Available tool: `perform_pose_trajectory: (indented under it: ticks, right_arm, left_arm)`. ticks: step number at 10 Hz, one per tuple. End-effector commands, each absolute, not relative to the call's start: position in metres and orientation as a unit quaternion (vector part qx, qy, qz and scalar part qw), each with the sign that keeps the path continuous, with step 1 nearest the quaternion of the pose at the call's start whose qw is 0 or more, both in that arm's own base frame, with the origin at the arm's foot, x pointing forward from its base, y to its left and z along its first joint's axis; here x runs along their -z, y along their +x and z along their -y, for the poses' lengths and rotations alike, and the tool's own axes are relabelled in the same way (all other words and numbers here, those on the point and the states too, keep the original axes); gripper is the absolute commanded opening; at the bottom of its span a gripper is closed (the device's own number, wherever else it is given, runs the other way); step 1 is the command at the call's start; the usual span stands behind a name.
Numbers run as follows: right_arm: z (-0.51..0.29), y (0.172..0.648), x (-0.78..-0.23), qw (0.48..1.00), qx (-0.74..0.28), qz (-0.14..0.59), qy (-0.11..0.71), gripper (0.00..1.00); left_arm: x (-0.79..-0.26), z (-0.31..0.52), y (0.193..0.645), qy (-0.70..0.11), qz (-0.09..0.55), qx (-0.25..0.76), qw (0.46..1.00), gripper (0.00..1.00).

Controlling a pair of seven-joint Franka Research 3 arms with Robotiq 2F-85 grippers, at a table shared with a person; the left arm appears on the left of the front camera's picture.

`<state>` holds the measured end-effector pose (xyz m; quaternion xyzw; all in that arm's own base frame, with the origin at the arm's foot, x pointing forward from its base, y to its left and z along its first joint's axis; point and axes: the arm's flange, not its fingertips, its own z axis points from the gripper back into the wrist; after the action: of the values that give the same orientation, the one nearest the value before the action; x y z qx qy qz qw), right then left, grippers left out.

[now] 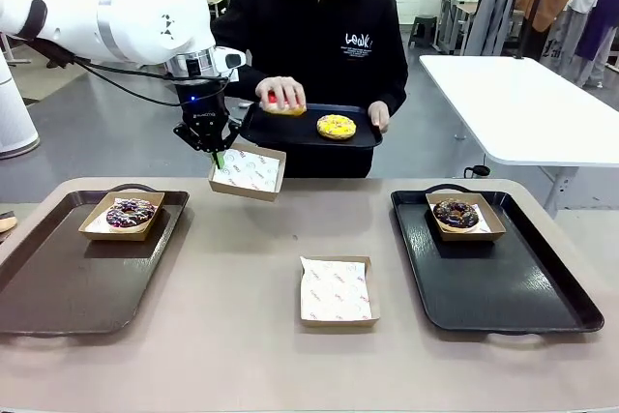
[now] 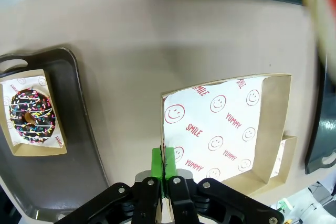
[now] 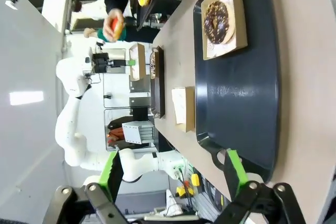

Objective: Individually package the donuts and arrange them on the tray.
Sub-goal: Place the picked Paper togo box on the Handle tray while simultaneously picking up another Paper togo box from the table with the other hand.

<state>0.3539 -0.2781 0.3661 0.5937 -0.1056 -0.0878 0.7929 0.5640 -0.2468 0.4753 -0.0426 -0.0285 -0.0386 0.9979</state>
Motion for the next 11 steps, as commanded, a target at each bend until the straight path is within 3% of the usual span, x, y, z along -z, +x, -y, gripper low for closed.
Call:
perform_pose_trajectory:
  ticks: [1, 11]
  right_arm:
    - [0.2808, 0.3498, -0.3624, 0.788, 0.095, 0.102, 0.599, 1.0]
    - [0.2808, 0.3498, -0.3624, 0.788, 0.095, 0.102, 0.599, 1.0]
  left_arm:
    - [-0.4765, 0.2451, 0.5636, -0.043, 0.029, 0.029, 0.998, 0.0]
    - [-0.4765, 0.2451, 0.5636, -0.043, 0.029, 0.029, 0.998, 0.0]
